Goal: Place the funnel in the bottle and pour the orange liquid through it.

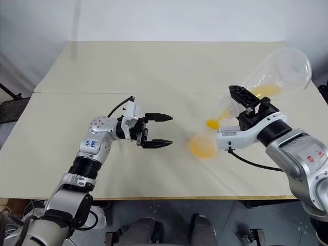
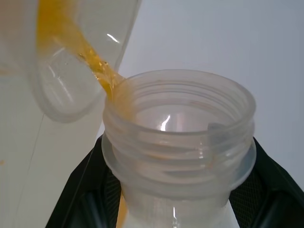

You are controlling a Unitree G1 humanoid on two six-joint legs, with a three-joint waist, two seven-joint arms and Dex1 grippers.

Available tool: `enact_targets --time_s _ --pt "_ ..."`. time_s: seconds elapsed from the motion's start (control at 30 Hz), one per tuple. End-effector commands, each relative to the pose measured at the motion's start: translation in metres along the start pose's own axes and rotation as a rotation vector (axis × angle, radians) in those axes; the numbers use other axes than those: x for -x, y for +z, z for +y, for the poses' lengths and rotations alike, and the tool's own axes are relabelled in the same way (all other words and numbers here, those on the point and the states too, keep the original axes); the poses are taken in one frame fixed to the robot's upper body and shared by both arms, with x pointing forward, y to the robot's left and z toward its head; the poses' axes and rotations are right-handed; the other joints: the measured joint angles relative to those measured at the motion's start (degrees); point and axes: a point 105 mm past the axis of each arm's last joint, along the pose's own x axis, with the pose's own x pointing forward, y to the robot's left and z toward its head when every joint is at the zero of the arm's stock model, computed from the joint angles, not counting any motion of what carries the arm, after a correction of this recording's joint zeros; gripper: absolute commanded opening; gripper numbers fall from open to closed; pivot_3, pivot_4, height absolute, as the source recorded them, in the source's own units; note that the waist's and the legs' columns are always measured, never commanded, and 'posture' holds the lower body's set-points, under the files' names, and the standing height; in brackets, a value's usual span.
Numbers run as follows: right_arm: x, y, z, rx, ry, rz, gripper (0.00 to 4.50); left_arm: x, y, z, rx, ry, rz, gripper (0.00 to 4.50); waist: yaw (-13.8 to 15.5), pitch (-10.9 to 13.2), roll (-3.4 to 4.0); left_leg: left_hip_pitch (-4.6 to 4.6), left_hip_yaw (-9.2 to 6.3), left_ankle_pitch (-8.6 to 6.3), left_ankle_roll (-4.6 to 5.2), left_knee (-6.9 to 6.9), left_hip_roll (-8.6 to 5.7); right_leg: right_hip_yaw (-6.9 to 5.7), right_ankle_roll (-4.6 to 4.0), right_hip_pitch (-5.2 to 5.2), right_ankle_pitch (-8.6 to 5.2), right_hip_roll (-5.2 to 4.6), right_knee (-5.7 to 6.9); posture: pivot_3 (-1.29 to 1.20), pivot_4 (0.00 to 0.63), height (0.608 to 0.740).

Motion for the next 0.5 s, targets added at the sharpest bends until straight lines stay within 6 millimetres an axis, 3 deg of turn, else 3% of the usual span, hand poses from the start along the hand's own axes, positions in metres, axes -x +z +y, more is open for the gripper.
enact_targets --time_s 0.03,0.5 --pt "0.0034 -0.0060 -0.0165 0.053 -0.064 0.019 2.47 -0.0008 0.0089 0.0024 -0.043 -0.005 -0.011 4.50 0.0 0.0 0.00 0.00 0.00 0.00 0.00 0.00 0.00 0.00 0.00 0.00 0.00 0.00 0.00 0.00 0.150 0.740" --pt "0.0027 -0.0027 -0.0166 0.102 -0.055 -0.022 2.47 -0.0018 0.0099 0.0024 -0.047 -0.011 -0.014 4.50 0.0 0.0 0.00 0.00 0.00 0.00 0.00 0.00 0.00 0.00 0.00 0.00 0.00 0.00 0.00 0.00 0.150 0.740"
